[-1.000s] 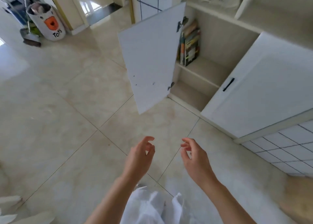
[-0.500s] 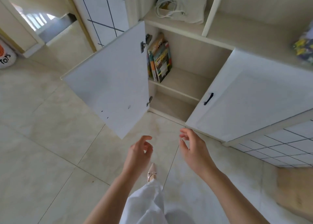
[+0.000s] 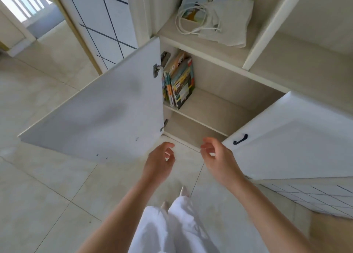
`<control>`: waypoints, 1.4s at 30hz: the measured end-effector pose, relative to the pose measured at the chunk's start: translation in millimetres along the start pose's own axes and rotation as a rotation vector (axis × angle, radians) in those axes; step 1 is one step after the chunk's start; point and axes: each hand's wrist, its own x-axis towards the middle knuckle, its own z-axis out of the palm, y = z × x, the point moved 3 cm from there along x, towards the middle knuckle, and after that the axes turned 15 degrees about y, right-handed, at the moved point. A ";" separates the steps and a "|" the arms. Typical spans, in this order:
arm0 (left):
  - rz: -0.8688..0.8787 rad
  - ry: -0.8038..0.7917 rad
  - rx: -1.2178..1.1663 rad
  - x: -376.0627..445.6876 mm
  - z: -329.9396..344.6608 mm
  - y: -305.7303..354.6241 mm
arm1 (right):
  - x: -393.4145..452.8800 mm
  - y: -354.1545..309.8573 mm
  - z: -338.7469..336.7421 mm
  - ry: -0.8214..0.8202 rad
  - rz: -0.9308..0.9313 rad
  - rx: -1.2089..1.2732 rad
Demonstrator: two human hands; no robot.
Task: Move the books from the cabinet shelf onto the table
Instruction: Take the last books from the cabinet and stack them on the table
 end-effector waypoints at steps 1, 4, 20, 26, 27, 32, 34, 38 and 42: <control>0.003 0.008 -0.003 11.9 5.7 2.9 | 14.9 -0.4 1.5 -0.015 -0.005 -0.001; -0.016 0.049 -0.012 47.1 21.5 10.0 | 56.6 0.3 8.4 -0.072 -0.009 0.009; -0.104 0.168 -0.187 213.8 86.9 -16.1 | 242.2 7.8 97.7 -0.186 0.014 -0.050; -0.125 0.187 -0.312 269.6 118.3 -16.4 | 318.3 -28.8 142.2 -0.127 0.192 0.063; -0.122 0.203 -0.333 276.9 123.9 -16.6 | 330.0 -33.7 149.6 -0.110 0.213 0.085; -0.100 0.279 -0.423 291.7 139.3 -9.3 | 372.2 -49.0 175.0 -0.072 0.339 0.169; -0.084 0.327 -0.458 296.4 141.0 -9.3 | 379.1 -50.0 177.8 -0.092 0.398 0.213; -0.049 0.389 -0.472 302.4 141.4 -9.7 | 384.7 -49.3 182.9 -0.151 0.418 0.227; -0.057 0.396 -0.470 300.3 145.0 -10.8 | 383.7 -49.5 186.6 -0.209 0.408 0.282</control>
